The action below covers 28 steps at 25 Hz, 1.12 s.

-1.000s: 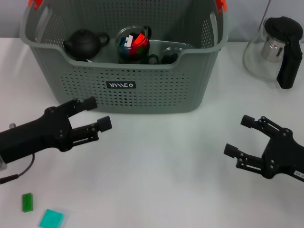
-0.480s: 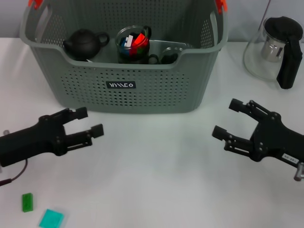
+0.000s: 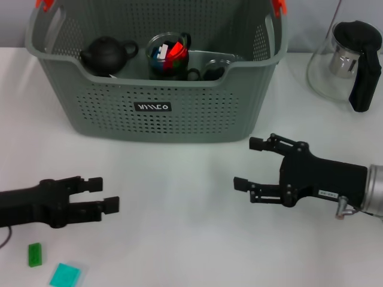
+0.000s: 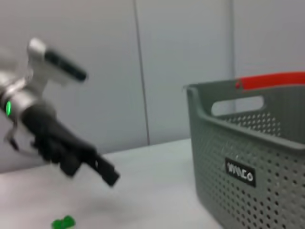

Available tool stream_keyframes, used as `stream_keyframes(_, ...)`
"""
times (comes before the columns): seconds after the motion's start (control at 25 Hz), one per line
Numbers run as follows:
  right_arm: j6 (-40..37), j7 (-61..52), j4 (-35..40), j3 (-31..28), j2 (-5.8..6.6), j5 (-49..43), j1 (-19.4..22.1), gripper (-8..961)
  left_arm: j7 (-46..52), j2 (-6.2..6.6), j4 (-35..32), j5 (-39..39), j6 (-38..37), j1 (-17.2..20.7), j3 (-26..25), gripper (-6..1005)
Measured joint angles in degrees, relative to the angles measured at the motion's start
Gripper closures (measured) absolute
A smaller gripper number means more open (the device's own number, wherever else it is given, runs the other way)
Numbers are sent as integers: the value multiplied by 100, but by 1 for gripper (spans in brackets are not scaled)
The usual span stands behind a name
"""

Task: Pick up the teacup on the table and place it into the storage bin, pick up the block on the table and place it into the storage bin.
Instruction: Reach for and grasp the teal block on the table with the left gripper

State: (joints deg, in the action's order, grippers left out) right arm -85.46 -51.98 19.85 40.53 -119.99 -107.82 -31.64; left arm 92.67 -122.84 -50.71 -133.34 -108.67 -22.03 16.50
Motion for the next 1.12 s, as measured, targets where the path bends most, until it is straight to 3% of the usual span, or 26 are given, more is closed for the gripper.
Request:
stream_keyframes(0.28,-5,-4,118,-51,8,-26,-39,11,1477,-78,-1835,-340,-789,4,410,192)
stream_keyframes(0.56,30,-1,100,21,-5,-53,-46,12,2922,50,-2965,-900,-934,-44,1763,228)
stream_keyframes(0.72,25,-1,98,25,-5,-57,-7,12,3446,81,-3222,-1034,-960,-138,2075,228)
stream_keyframes(1.12,-36,0,83,70,-3,-64,98,12,5519,133,-3057,-1244,-971,-189,1957,230)
